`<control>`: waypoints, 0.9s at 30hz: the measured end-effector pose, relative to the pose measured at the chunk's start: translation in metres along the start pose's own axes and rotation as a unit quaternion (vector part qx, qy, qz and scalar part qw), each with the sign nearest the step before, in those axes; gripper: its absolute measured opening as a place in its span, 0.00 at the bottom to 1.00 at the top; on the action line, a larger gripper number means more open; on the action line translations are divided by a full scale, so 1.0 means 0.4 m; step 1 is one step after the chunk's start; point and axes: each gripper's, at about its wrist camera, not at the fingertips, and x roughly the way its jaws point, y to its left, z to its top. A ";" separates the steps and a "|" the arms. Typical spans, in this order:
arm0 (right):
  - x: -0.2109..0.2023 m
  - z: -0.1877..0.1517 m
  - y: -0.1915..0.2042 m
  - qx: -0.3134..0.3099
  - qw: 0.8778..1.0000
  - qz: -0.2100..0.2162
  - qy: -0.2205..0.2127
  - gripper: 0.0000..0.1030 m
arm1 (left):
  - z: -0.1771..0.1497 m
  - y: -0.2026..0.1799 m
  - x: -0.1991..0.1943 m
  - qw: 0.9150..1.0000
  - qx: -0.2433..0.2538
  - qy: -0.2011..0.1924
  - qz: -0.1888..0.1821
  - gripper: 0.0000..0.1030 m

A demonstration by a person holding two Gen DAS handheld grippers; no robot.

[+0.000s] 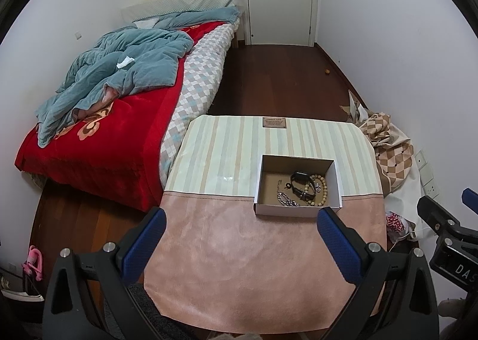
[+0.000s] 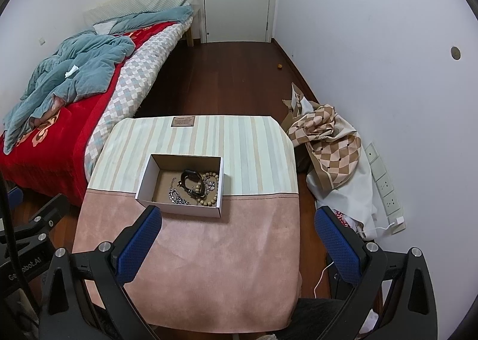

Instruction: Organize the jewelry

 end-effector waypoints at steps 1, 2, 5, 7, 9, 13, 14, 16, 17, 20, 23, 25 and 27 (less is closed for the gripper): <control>0.001 0.000 0.001 -0.001 1.000 -0.001 0.000 1.00 | 0.000 0.000 0.001 1.000 0.001 0.001 0.000 1.00; 0.001 0.000 0.001 -0.001 1.000 0.000 0.000 1.00 | 0.000 0.001 0.001 1.000 0.001 0.001 0.000 1.00; 0.000 0.000 0.001 -0.001 1.000 0.000 0.001 1.00 | 0.000 0.001 0.000 1.000 0.000 0.001 0.000 1.00; 0.001 0.000 0.000 0.000 1.000 0.000 0.000 1.00 | 0.000 0.001 -0.001 1.000 -0.001 0.000 0.000 1.00; -0.002 0.002 0.000 -0.001 1.000 0.000 -0.001 1.00 | -0.001 0.001 0.000 1.000 0.000 0.001 0.000 1.00; -0.003 0.004 -0.001 0.000 1.000 0.002 0.000 1.00 | 0.003 -0.002 -0.004 1.000 -0.001 -0.001 0.000 1.00; -0.003 0.005 0.000 -0.001 1.000 0.001 -0.001 1.00 | 0.002 -0.001 -0.006 1.000 -0.001 -0.001 0.000 1.00; -0.003 0.004 -0.001 -0.001 1.000 0.002 0.000 1.00 | 0.003 -0.002 -0.007 1.000 -0.001 -0.001 0.000 1.00; -0.003 0.005 0.000 -0.001 1.000 0.002 0.001 1.00 | 0.003 -0.003 -0.008 1.000 -0.001 -0.001 0.000 1.00; -0.003 0.005 0.000 -0.001 1.000 0.002 0.000 1.00 | 0.004 -0.003 -0.008 1.000 -0.002 -0.001 0.000 1.00; -0.004 0.005 0.001 -0.001 1.000 0.002 0.000 1.00 | 0.006 -0.003 -0.009 1.000 -0.003 0.000 0.000 1.00; -0.003 0.004 0.002 -0.001 1.000 0.001 0.000 1.00 | 0.007 -0.005 -0.008 1.000 -0.004 0.001 0.000 1.00; -0.003 0.004 0.002 0.000 1.000 0.002 0.001 1.00 | 0.005 -0.001 -0.008 1.000 -0.004 0.001 -0.001 1.00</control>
